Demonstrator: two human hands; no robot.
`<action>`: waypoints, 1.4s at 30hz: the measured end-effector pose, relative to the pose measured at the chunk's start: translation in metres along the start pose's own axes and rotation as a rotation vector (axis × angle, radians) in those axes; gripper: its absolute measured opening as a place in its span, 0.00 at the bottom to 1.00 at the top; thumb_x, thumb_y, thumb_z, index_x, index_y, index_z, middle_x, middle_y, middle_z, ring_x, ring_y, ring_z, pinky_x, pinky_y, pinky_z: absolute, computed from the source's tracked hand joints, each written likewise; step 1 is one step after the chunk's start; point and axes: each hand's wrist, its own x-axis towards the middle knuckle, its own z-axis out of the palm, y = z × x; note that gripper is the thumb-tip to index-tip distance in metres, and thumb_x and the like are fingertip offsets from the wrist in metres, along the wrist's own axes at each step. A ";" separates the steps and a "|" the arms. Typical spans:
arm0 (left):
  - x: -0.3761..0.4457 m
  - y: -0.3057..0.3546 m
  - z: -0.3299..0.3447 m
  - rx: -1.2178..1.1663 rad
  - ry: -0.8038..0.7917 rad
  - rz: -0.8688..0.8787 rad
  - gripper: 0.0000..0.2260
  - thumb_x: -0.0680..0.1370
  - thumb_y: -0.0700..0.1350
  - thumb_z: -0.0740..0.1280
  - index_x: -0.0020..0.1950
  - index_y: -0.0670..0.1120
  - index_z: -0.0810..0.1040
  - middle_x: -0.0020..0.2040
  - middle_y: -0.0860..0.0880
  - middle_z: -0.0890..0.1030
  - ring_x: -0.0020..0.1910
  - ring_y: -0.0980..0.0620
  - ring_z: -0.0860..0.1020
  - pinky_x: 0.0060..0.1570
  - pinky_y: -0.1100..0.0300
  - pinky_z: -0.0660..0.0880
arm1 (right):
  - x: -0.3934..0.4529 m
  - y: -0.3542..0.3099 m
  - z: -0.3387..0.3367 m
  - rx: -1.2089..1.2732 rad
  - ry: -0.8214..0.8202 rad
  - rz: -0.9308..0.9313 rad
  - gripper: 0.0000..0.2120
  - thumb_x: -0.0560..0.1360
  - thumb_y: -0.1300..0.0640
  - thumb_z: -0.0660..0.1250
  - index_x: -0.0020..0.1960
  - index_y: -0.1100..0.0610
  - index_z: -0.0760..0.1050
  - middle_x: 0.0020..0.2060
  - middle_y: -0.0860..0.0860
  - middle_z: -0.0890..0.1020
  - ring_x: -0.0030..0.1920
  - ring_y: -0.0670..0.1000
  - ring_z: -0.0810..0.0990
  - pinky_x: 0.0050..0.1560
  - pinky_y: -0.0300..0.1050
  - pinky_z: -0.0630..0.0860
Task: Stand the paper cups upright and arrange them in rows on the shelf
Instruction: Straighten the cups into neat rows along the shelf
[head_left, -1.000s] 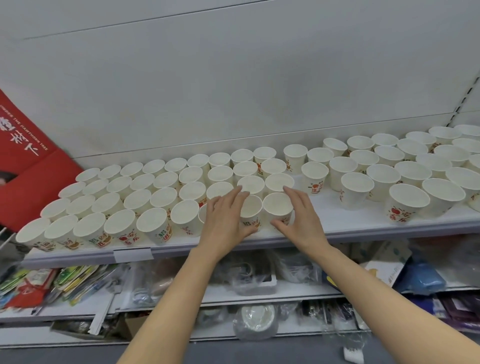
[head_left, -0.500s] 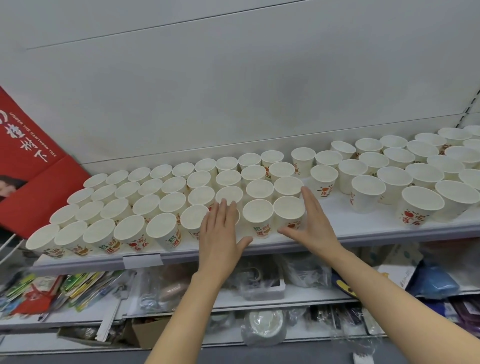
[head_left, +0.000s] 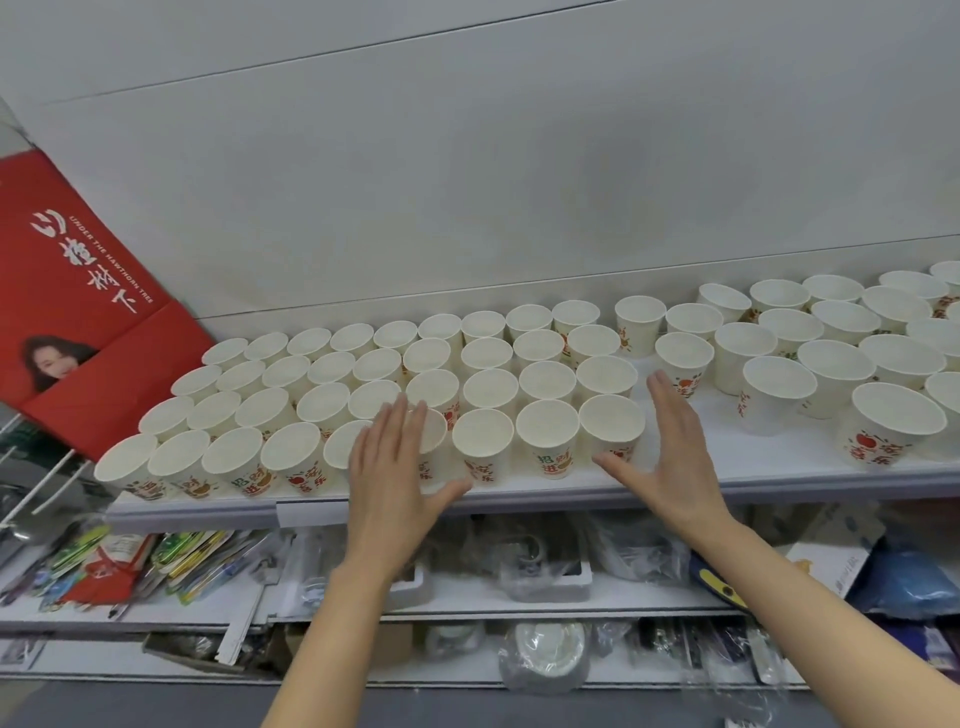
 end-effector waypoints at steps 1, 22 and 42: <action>-0.001 -0.011 -0.002 -0.011 -0.011 -0.020 0.44 0.68 0.65 0.71 0.78 0.51 0.56 0.79 0.51 0.53 0.78 0.50 0.51 0.76 0.50 0.48 | -0.002 -0.002 0.002 -0.042 0.066 -0.100 0.46 0.69 0.39 0.72 0.76 0.57 0.55 0.76 0.52 0.57 0.76 0.50 0.55 0.74 0.48 0.54; 0.017 -0.021 -0.007 -0.108 0.013 0.130 0.29 0.66 0.61 0.75 0.64 0.55 0.73 0.72 0.53 0.69 0.73 0.50 0.64 0.73 0.48 0.51 | 0.002 -0.063 0.063 -0.269 0.056 -0.567 0.24 0.73 0.46 0.68 0.64 0.58 0.75 0.61 0.52 0.78 0.63 0.55 0.73 0.63 0.53 0.67; 0.077 0.086 0.012 -0.101 0.004 0.360 0.22 0.77 0.59 0.64 0.68 0.52 0.74 0.67 0.53 0.75 0.65 0.48 0.71 0.64 0.51 0.64 | 0.019 0.028 -0.037 -0.396 0.349 -0.266 0.19 0.75 0.50 0.62 0.61 0.59 0.77 0.58 0.53 0.80 0.59 0.55 0.75 0.59 0.51 0.67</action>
